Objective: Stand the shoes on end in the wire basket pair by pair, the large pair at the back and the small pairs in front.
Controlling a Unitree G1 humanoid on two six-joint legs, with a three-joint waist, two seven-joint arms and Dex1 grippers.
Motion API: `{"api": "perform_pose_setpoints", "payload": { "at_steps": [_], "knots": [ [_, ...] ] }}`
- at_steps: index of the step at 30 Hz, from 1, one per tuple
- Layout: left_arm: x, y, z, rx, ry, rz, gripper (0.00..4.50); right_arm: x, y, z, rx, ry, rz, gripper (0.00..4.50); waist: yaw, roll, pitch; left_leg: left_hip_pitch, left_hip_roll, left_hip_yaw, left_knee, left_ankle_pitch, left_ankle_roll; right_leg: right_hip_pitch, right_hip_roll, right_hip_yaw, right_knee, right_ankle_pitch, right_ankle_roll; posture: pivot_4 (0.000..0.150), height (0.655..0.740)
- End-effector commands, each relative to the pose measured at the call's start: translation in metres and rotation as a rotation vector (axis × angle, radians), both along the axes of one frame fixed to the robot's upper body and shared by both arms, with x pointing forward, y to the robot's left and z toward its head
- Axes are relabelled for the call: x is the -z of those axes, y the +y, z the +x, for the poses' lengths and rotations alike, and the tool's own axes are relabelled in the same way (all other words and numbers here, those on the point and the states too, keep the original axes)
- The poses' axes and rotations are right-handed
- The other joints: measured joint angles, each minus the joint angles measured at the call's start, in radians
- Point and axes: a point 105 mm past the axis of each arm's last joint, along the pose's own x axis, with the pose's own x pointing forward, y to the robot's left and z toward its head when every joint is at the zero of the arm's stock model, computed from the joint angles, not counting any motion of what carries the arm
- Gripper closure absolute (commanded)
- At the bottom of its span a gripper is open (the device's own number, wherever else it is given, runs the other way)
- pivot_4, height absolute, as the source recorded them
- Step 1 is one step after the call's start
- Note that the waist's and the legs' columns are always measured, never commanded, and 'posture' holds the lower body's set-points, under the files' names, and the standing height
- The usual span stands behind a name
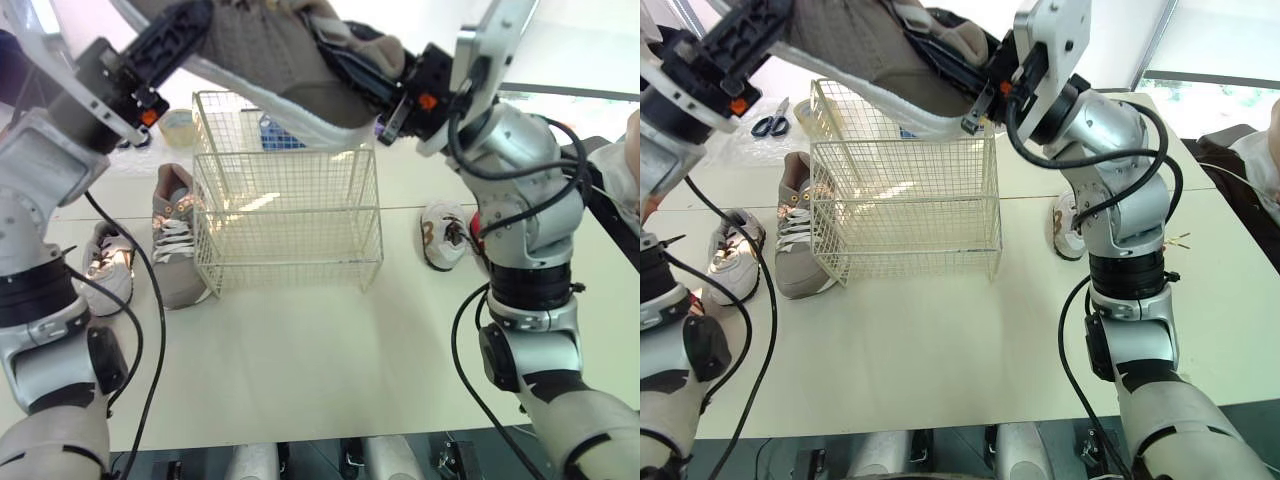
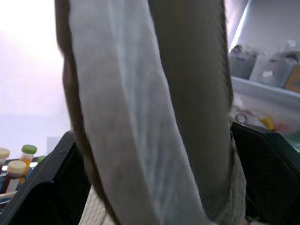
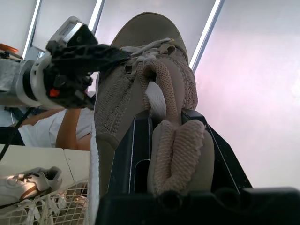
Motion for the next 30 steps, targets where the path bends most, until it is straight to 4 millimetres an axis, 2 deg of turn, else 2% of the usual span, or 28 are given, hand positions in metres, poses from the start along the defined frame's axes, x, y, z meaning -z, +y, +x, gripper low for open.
{"api": "perform_pose_setpoints", "payload": {
  "at_steps": [1, 7, 9, 12, 15, 16, 18, 20, 21, 22, 24, 26, 28, 30],
  "knots": [
    [-0.013, 0.01, -0.004, -0.02, -0.046, -0.052, 0.55, -0.016, 0.0, -0.017, -0.012, -0.098, 0.016, 4.09, 0.0, 0.0, 0.0, 0.0, 0.0, 0.0, 0.0, 0.0, 0.0, 0.0, 0.0, 0.0, 0.0, 0.0, 0.0, 0.15, 0.74],
    [-0.01, 0.01, -0.007, 0.01, -0.042, -0.083, 3.04, -0.013, -0.001, -0.015, 0.0, -0.087, 0.008, 4.09, 0.0, 0.0, 0.0, 0.0, 0.0, 0.0, 0.0, 0.0, 0.0, 0.0, 0.0, 0.0, 0.0, 0.0, 0.0, 0.15, 0.74],
    [-0.009, 0.011, -0.007, 0.009, -0.035, -0.11, 3.47, -0.013, -0.002, -0.014, 0.005, -0.079, 0.021, 4.09, 0.001, 0.0, 0.0, 0.0, 0.0, 0.0, 0.0, 0.0, 0.0, 0.0, 0.0, 0.0, 0.0, 0.0, 0.0, 0.15, 0.74],
    [-0.006, 0.011, -0.005, -0.011, -0.014, -0.15, 3.49, -0.015, -0.004, -0.012, 0.02, -0.067, 0.048, 4.09, 0.001, 0.0, 0.0, 0.0, 0.0, 0.0, 0.0, 0.0, 0.0, 0.0, 0.0, 0.0, 0.0, 0.0, 0.0, 0.15, 0.74],
    [-0.004, 0.014, -0.007, -0.012, 0.001, -0.25, 3.49, -0.02, -0.02, -0.004, 0.031, 0.041, 0.187, 2.72, 0.002, 0.0, 0.0, 0.0, 0.0, 0.0, 0.0, 0.0, 0.0, 0.0, -0.001, 0.0, 0.0, 0.0, 0.0, 0.15, 0.74],
    [-0.003, 0.019, -0.009, -0.024, -0.002, -0.34, 3.49, -0.025, -0.046, 0.008, 0.062, 0.151, 0.357, 2.27, 0.003, 0.0, 0.0, 0.0, 0.0, 0.0, 0.0, 0.0, -0.001, 0.0, -0.001, 0.0, 0.0, 0.0, 0.0, 0.15, 0.74],
    [0.0, 0.029, -0.012, -0.051, -0.004, -0.465, 3.49, -0.023, -0.08, 0.021, 0.099, 0.302, 0.579, 1.28, 0.007, -0.001, 0.0, 0.0, 0.0, -0.001, 0.001, 0.001, -0.002, 0.001, -0.001, 0.0, 0.0, 0.0, 0.0, 0.15, 0.74],
    [0.003, 0.036, -0.015, -0.086, -0.016, -0.557, 3.49, -0.014, -0.1, 0.026, 0.045, 0.457, 0.759, 0.24, 0.007, -0.001, -0.001, 0.0, 0.0, -0.001, 0.002, 0.001, -0.002, 0.002, -0.002, 0.0, 0.0, 0.0, 0.0, 0.15, 0.74],
    [0.003, 0.039, -0.016, -0.103, -0.029, -0.614, 3.49, -0.003, -0.106, 0.023, -0.036, 0.555, 0.872, 0.04, 0.008, -0.001, -0.001, 0.0, 0.0, -0.001, 0.001, 0.001, -0.002, 0.002, -0.002, 0.0, 0.0, 0.0, 0.0, 0.15, 0.74],
    [0.004, 0.041, -0.017, -0.113, -0.037, -0.651, 3.49, 0.004, -0.109, 0.021, -0.094, 0.622, 0.942, 0.04, 0.01, -0.001, -0.001, 0.0, 0.0, -0.001, 0.001, 0.001, -0.002, 0.002, -0.002, 0.0, 0.0, 0.0, 0.0, 0.15, 0.74],
    [0.005, 0.038, -0.015, -0.107, -0.038, -0.707, 3.49, 0.026, -0.095, 0.01, -0.215, 0.756, 0.98, 0.04, 0.016, -0.002, -0.001, 0.0, 0.0, -0.002, 0.001, 0.0, 0.001, 0.003, -0.001, 0.0, -0.001, 0.0, 0.0, 0.15, 0.74],
    [0.004, 0.035, -0.012, -0.085, -0.033, -0.751, 3.49, 0.044, -0.072, -0.001, -0.297, 0.846, 0.922, 0.04, 0.013, -0.001, 0.0, 0.001, 0.0, 0.0, 0.0, -0.002, 0.004, 0.002, 0.0, 0.001, -0.001, 0.0, 0.0, 0.15, 0.74],
    [0.001, 0.035, -0.009, -0.07, -0.033, -0.797, 3.49, 0.054, -0.058, -0.008, -0.309, 0.878, 0.861, 0.04, 0.014, -0.001, 0.0, 0.001, -0.001, 0.0, 0.0, -0.002, 0.004, 0.002, 0.002, 0.002, 0.0, 0.0, -0.001, 0.15, 0.74],
    [-0.001, 0.035, -0.004, -0.068, -0.031, -0.839, 3.49, 0.056, -0.04, -0.014, -0.338, 0.886, 0.823, 0.04, 0.017, -0.001, -0.001, 0.001, -0.001, -0.001, 0.001, -0.002, 0.004, 0.001, 0.003, 0.002, 0.0, 0.0, -0.001, 0.15, 0.74]
  ]
}}
